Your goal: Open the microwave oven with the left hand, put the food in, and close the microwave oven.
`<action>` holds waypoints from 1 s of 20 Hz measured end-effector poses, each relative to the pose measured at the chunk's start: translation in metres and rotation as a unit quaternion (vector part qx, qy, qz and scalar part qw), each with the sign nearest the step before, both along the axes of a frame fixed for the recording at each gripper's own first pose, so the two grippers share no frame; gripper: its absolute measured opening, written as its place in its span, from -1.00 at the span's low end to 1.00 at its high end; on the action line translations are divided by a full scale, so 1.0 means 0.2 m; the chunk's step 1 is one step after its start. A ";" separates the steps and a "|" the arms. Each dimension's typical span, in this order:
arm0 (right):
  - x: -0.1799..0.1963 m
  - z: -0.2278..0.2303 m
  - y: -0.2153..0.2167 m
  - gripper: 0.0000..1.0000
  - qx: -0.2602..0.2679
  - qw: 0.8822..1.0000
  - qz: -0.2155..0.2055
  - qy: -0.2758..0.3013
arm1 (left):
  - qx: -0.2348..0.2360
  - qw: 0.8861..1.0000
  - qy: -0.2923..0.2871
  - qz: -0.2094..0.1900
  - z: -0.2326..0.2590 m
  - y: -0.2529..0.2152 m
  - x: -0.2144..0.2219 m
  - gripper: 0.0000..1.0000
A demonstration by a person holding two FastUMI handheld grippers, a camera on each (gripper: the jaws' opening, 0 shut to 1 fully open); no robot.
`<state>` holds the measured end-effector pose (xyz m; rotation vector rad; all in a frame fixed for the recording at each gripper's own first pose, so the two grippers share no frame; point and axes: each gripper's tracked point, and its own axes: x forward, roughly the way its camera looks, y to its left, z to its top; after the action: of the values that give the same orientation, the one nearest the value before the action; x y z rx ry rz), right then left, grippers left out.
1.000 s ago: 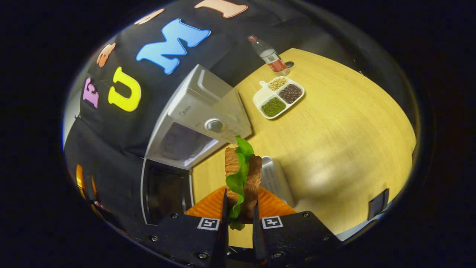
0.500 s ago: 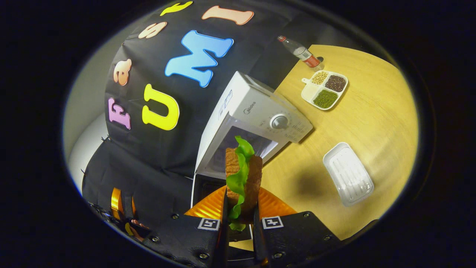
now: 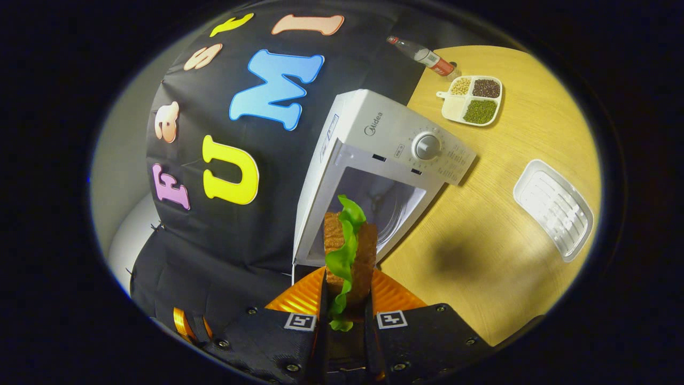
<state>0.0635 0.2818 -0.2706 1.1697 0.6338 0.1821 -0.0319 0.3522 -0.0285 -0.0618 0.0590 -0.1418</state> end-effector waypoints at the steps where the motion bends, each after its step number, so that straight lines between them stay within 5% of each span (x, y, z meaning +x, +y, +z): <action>1: 0.02 -0.01 0.03 -0.47 0.004 1.000 -0.003 0.001 | 0.001 1.000 0.001 0.004 0.00 0.02 -0.01 0.92; 11: 0.28 -0.14 0.18 -0.46 0.010 1.000 -0.009 0.007 | 0.030 0.999 0.006 0.038 0.02 0.06 -0.06 0.94; 20: 0.59 -0.31 0.28 -0.46 0.037 0.994 -0.098 0.009 | 0.028 0.996 0.026 0.086 -0.02 0.16 -0.15 0.94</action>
<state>0.1811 0.3377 -0.3333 1.2990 0.5281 0.0297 -0.0612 0.3836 -0.0328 -0.0139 0.1090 0.0345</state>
